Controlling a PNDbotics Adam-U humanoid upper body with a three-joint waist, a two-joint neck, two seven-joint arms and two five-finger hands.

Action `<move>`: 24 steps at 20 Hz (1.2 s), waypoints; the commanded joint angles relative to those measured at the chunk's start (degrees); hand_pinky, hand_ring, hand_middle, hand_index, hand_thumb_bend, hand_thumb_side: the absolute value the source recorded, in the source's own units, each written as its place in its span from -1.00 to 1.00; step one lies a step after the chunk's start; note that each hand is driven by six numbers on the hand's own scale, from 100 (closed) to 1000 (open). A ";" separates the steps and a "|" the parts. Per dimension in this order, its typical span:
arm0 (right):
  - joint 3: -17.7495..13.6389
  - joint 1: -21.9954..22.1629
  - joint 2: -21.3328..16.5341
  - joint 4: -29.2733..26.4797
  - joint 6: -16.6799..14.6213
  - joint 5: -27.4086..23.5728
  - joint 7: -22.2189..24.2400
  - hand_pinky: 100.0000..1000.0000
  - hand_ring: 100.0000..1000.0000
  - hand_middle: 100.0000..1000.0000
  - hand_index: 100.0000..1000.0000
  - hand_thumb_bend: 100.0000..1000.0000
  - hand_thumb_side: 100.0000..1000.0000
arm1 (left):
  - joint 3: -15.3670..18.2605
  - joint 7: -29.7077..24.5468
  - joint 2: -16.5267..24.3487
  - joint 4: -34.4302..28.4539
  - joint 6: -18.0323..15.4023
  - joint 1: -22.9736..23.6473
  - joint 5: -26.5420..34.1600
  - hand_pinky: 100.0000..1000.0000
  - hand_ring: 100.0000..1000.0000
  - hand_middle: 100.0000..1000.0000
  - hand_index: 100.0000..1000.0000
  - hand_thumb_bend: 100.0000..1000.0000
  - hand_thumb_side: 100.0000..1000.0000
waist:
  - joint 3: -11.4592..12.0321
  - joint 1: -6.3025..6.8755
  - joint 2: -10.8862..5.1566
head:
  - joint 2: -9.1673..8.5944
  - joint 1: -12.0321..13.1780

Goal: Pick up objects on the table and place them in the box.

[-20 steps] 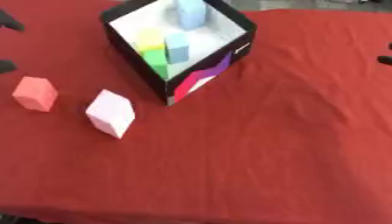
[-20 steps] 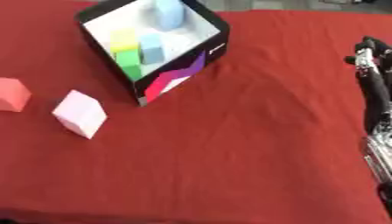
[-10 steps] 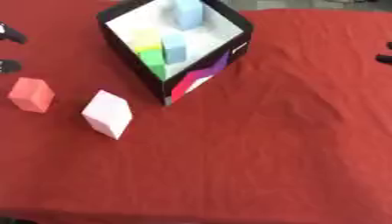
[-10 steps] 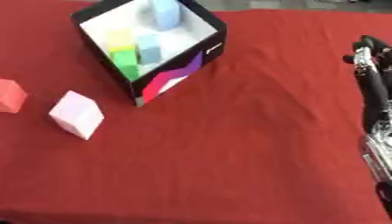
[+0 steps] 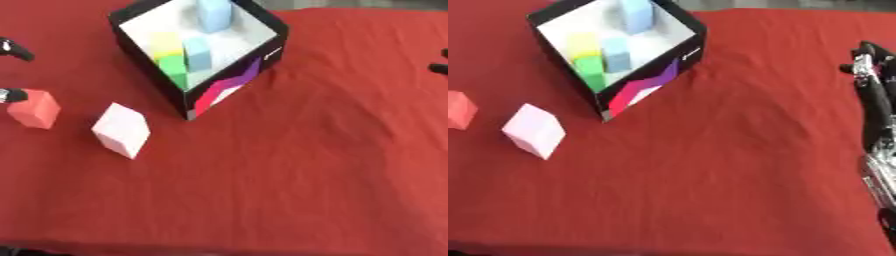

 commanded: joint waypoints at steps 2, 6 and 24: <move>-0.15 -0.77 -1.41 -0.20 0.05 -0.24 0.11 1.00 0.40 0.47 0.59 -1.00 0.08 | -1.01 -16.08 3.91 -2.50 -17.22 0.24 -0.26 0.88 0.81 0.60 0.80 0.06 0.36 | -0.18 0.44 -0.73 | -0.36 0.08; 0.04 -0.86 -1.33 -0.03 0.17 -0.29 0.28 1.00 0.40 0.47 0.59 -1.00 0.09 | -1.42 -16.08 4.42 -3.59 -17.51 0.72 -1.46 0.88 0.82 0.60 0.80 0.21 0.46 | -0.28 0.47 -0.60 | -0.49 0.17; 0.07 -0.33 -0.69 0.70 0.36 -0.21 0.26 1.00 0.40 0.47 0.59 -1.00 0.10 | -0.93 -5.47 2.68 -2.07 -18.53 -0.52 -17.70 0.81 0.82 0.60 0.82 0.66 -0.06 | -0.72 0.41 -0.36 | -0.83 2.06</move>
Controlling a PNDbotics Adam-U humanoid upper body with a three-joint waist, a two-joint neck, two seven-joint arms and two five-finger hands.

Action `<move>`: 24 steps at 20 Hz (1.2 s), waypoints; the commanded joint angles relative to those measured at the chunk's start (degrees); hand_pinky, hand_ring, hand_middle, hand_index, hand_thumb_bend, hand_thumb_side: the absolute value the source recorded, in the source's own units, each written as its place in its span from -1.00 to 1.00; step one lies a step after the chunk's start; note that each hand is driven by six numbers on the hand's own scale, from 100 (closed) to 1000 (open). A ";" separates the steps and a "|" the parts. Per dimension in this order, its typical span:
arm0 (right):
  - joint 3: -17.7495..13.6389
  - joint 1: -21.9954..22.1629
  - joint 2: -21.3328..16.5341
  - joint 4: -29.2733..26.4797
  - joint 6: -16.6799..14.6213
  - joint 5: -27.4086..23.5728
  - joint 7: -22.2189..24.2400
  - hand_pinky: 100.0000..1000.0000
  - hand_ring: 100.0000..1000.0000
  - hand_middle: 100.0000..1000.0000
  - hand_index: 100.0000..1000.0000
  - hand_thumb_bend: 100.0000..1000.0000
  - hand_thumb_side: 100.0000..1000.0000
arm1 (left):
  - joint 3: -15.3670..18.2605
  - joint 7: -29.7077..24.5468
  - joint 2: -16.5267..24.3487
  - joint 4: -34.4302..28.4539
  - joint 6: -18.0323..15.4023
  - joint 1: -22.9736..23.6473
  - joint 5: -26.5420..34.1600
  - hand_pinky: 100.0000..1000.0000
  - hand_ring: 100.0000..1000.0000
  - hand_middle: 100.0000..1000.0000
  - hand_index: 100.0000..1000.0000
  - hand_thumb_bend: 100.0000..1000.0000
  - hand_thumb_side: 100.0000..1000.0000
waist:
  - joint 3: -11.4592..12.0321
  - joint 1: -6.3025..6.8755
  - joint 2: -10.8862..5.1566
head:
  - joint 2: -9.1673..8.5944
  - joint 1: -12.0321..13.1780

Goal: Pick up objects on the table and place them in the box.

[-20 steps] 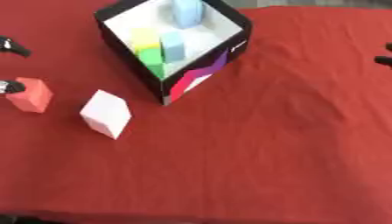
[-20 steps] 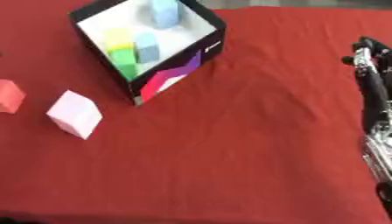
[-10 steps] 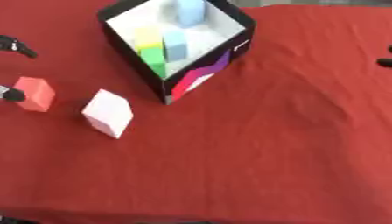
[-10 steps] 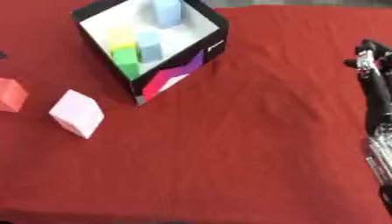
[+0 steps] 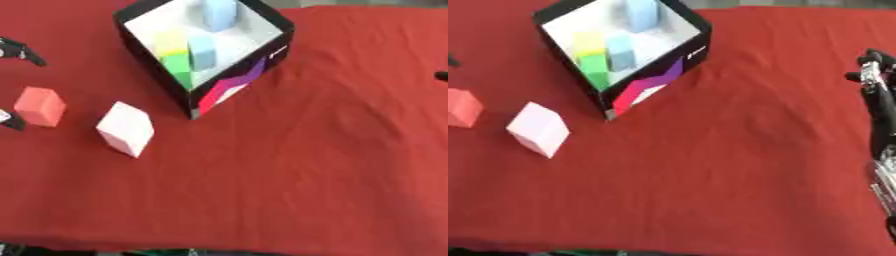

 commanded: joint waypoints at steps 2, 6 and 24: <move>-0.37 -0.41 -0.64 -0.22 0.02 -0.17 -0.01 1.00 0.40 0.47 0.59 -1.00 0.10 | 0.77 -9.41 0.50 1.90 -13.26 -1.59 -3.85 0.81 0.81 0.60 0.81 0.67 -0.11 | -0.09 0.13 -0.74 | -0.78 0.48; -0.30 -0.55 -0.47 -0.13 0.00 -0.18 0.10 1.00 0.40 0.47 0.59 -1.00 0.10 | 1.09 -6.07 -0.49 3.07 -13.74 -2.13 -6.15 0.80 0.81 0.60 0.84 0.65 -0.19 | -0.11 0.04 -0.61 | -0.83 0.54; 0.00 -0.46 0.37 0.71 0.26 -0.02 0.41 1.00 0.40 0.47 0.59 -1.00 0.13 | 3.13 0.73 -3.93 9.00 -13.68 -3.91 -11.62 0.79 0.81 0.59 0.86 0.34 -0.35 | -0.67 -0.11 0.21 | -1.36 0.85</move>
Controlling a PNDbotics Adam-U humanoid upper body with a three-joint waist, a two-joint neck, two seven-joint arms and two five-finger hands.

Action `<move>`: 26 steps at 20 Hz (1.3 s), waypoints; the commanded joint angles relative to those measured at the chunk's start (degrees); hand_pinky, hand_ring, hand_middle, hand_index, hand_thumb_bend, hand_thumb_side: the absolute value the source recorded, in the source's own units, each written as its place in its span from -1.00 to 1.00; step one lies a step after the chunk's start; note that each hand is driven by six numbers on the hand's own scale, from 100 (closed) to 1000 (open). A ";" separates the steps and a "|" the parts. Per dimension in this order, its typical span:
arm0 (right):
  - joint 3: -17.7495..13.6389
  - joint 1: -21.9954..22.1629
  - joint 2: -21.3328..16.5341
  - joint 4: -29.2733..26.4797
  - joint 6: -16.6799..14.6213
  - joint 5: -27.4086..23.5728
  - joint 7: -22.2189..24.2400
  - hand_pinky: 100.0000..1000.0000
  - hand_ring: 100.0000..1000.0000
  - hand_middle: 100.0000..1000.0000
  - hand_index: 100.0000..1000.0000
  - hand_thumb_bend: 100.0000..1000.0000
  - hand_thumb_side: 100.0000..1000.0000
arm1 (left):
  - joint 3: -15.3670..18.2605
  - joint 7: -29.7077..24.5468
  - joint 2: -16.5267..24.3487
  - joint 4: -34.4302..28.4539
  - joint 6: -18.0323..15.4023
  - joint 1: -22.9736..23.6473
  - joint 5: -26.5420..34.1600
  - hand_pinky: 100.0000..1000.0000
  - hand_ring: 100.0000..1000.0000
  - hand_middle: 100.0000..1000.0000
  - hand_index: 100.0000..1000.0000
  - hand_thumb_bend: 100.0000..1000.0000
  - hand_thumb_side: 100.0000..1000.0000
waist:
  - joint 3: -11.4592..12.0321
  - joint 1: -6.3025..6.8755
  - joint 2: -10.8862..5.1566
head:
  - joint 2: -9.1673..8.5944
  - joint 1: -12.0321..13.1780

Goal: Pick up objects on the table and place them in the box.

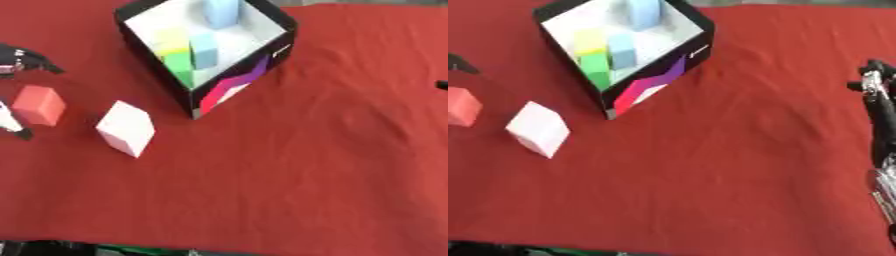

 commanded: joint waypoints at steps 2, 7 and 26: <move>-0.28 -0.43 -0.52 -0.16 0.09 0.02 0.14 1.00 0.40 0.47 0.59 -1.00 0.13 | 1.30 -6.72 1.05 0.64 -6.87 -1.24 1.54 0.79 0.81 0.58 0.83 0.25 -0.42 | -0.01 0.12 -0.87 | -0.67 0.15; -0.22 -0.56 -0.49 -0.10 0.20 0.11 0.18 1.00 0.40 0.47 0.59 -1.00 0.13 | 1.78 -8.27 0.87 0.77 -6.53 -0.94 4.97 0.74 0.75 0.51 0.70 -0.20 -0.68 | -0.03 0.03 -0.76 | -0.62 0.03; -0.23 -0.14 -1.07 -0.55 0.56 0.05 0.34 1.00 0.40 0.47 0.60 -1.00 0.10 | 4.24 -19.06 1.86 -6.33 -0.38 -2.54 20.39 0.37 0.32 -0.04 -0.07 -0.71 -0.90 | 0.21 0.03 -1.63 | -0.09 -0.43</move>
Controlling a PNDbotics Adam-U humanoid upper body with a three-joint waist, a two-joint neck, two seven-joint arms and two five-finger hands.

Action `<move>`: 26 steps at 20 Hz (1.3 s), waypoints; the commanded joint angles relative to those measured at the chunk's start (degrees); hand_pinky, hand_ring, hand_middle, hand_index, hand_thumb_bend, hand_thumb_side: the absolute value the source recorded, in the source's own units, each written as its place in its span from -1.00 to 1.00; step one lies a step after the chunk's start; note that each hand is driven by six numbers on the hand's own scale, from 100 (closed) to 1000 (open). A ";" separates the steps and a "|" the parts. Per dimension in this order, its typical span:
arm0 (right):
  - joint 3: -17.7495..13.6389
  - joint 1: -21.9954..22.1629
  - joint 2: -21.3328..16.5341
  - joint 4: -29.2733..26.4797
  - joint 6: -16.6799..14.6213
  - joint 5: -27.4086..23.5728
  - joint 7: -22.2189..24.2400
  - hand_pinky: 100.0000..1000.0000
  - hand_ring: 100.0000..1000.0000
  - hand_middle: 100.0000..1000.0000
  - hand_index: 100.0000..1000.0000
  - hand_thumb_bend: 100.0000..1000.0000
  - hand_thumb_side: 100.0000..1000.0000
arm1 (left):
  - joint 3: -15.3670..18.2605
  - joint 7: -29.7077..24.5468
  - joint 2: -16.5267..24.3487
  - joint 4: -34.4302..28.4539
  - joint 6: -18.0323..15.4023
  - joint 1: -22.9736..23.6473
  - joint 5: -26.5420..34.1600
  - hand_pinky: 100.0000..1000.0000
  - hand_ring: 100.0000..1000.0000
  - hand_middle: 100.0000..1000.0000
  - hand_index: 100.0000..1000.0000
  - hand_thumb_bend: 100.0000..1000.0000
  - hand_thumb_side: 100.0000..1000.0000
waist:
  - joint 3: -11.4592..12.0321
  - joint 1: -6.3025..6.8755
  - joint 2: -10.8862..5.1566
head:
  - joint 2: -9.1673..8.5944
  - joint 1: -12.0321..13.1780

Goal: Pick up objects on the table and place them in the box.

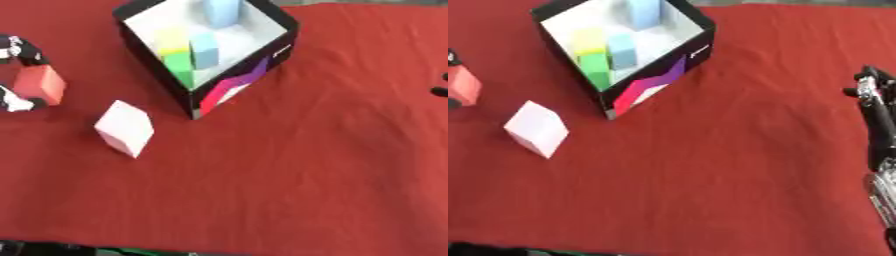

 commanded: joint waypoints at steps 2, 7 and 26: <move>-0.53 -0.29 -1.87 -1.33 -0.14 0.01 0.12 1.00 0.40 0.47 0.60 -1.00 0.09 | 1.68 -10.27 1.47 -4.63 -8.77 -3.02 5.14 0.36 0.31 -0.05 -0.07 -0.78 -0.93 | -0.05 0.13 -1.88 | 0.20 -0.50; -0.65 -0.91 -2.88 -2.53 -0.24 -0.37 0.43 1.00 0.40 0.47 0.60 -1.00 0.07 | 1.77 -12.10 -2.70 -8.84 -5.88 -9.61 11.94 0.36 0.30 -0.05 -0.07 -0.77 -1.00 | -0.24 0.41 -2.51 | 0.50 -0.61; 1.36 -8.98 -2.84 -3.57 -0.08 -2.81 1.01 1.00 0.41 0.48 0.60 -1.00 0.05 | 5.47 5.27 -24.30 7.37 -6.37 -21.41 -19.02 0.37 0.36 0.06 0.10 -0.36 -0.98 | -7.81 1.90 -1.13 | -1.88 5.69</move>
